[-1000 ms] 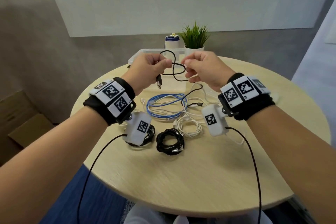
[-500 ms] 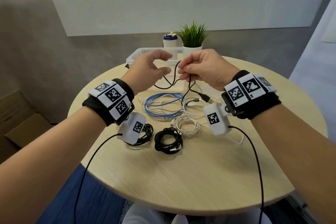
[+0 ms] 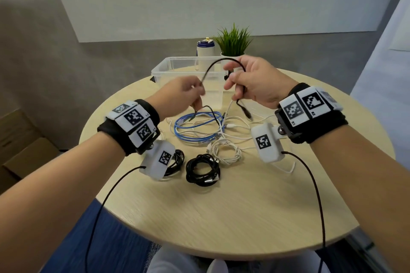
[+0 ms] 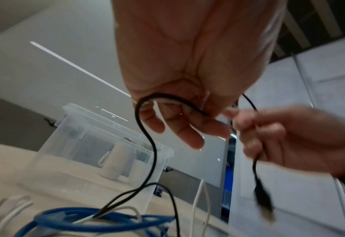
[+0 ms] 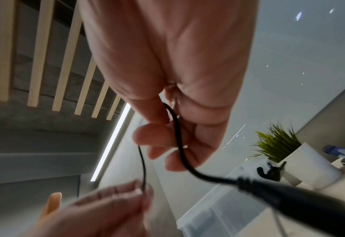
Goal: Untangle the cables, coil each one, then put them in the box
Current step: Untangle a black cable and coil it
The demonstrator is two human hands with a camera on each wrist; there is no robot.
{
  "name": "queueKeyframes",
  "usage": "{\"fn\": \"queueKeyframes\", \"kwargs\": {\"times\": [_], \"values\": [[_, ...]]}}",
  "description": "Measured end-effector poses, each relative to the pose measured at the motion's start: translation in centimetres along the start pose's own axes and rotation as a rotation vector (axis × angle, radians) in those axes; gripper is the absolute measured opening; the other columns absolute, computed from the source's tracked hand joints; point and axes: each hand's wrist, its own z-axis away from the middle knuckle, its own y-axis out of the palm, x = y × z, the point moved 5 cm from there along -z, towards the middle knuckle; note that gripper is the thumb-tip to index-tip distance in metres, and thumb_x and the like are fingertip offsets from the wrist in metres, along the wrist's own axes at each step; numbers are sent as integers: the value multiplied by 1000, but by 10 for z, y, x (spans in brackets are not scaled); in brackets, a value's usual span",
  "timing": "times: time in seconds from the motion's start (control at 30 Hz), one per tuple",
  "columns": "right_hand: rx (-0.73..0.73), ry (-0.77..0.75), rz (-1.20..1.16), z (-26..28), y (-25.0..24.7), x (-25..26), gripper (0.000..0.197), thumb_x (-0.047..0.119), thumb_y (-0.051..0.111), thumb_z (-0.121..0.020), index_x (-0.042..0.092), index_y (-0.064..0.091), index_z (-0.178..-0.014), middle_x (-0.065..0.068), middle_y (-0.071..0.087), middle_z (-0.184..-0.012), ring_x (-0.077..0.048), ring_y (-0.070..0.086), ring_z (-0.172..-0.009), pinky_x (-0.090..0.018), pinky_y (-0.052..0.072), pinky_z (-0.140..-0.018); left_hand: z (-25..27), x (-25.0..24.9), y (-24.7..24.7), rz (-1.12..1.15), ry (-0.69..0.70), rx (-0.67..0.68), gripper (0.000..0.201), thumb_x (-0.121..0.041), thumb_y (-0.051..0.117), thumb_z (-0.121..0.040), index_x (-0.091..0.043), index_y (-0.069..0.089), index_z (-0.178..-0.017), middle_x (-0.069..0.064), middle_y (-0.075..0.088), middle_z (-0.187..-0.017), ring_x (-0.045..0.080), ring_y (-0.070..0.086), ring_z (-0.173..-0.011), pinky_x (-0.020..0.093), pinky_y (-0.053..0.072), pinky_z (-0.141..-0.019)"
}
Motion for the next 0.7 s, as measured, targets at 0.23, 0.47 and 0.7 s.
{"fn": "queueKeyframes", "kwargs": {"times": [0.23,0.47,0.7], "values": [[18,90,217,2,0,-28,23,5,41,-99,12,57,-84,-5,53,-60,-6,53,-44,-12,37,-40,-10,18,-40,460,-141,-436,25,-10,34,-98,-18,48,-79,-1,57,-60,10,55,-42,22,45,-54],[-89,32,-225,0,-2,-18,40,26,39,-102,13,45,-65,5,38,-43,-12,32,-39,-20,28,-42,-7,35,-24,221,-315,-293,22,-13,37,-100,-15,56,-89,5,58,-67,11,40,-37,14,36,-36],[-162,-94,-693,0,-8,3,26,16,32,-104,7,53,-92,-6,68,-74,-17,65,-65,-25,51,-55,2,13,13,-293,-104,230,21,-19,47,-96,-22,68,-97,-6,67,-67,6,46,-37,15,42,-46]]}}
